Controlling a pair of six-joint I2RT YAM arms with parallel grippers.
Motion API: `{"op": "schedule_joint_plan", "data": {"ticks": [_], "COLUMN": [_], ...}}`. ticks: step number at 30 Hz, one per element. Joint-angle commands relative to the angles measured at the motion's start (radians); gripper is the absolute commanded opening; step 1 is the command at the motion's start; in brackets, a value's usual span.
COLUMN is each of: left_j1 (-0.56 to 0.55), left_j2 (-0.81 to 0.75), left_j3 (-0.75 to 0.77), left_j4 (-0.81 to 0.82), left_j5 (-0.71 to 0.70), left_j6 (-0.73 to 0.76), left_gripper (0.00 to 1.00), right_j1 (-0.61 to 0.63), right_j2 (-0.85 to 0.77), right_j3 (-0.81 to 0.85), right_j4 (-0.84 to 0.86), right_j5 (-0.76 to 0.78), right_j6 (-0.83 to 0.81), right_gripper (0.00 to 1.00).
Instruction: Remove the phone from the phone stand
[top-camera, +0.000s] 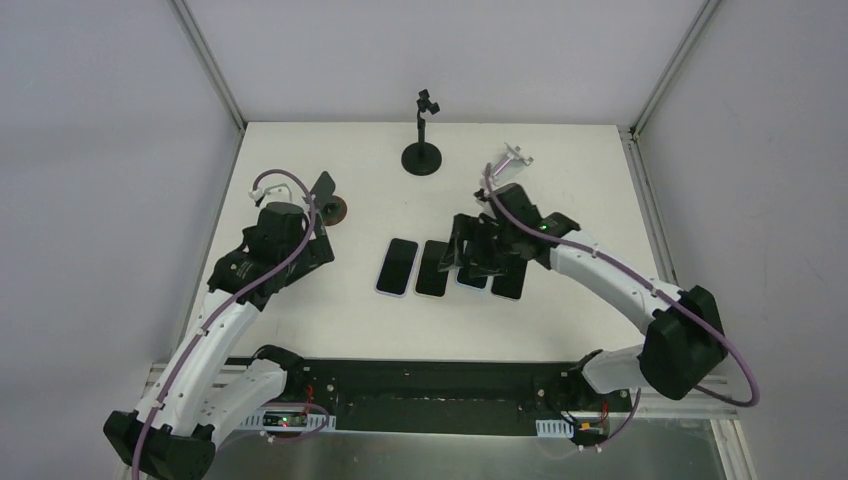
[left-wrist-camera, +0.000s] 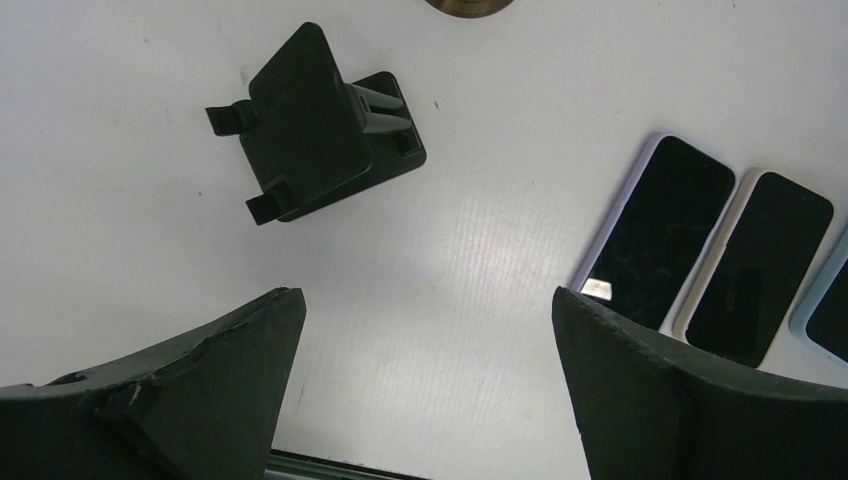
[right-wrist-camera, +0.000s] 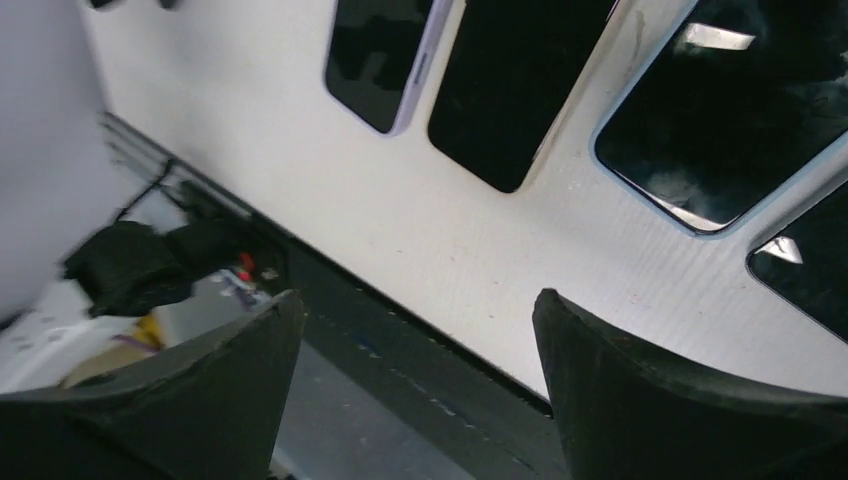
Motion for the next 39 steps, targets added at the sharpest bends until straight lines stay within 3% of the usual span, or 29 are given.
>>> {"op": "schedule_joint_plan", "data": {"ticks": [1,6,13,19,23,30,39], "left_j1": [-0.003,-0.003,-0.003,-0.003,-0.003,-0.003,-0.003], "left_j2": [-0.054,-0.114,-0.18,-0.206,-0.199,-0.188,-0.164], "left_j3": [-0.031,-0.059,-0.05,0.002,0.049,0.113,0.148], "left_j4": [0.009,0.009,0.008,-0.001,-0.013,-0.025,-0.031], "left_j5": [-0.068,-0.085,-0.11,-0.102,-0.103,-0.095,-0.105], "left_j6": [0.043,0.044,0.069,0.087,0.084,0.092,0.101], "left_gripper": [1.0,1.0,1.0,1.0,1.0,1.0,1.0], "right_j1": [-0.156,-0.37,-0.598,-0.612,-0.61,-0.611,-0.611], "right_j2": [-0.137,-0.276,-0.605,-0.883,-0.983,-1.015,-0.992], "right_j3": [-0.059,-0.139,-0.25,-0.279,-0.286,-0.264,-0.267], "right_j4": [0.109,0.233,0.173,0.073,0.036,-0.021,-0.024], "right_j5": [-0.451,-0.466,-0.127,0.316,0.46,0.571,0.567], "right_j6": [0.092,0.256,0.283,0.133,0.075,0.026,0.013], "right_gripper": [0.88,0.9,0.92,0.92,0.99,0.99,0.99]}}
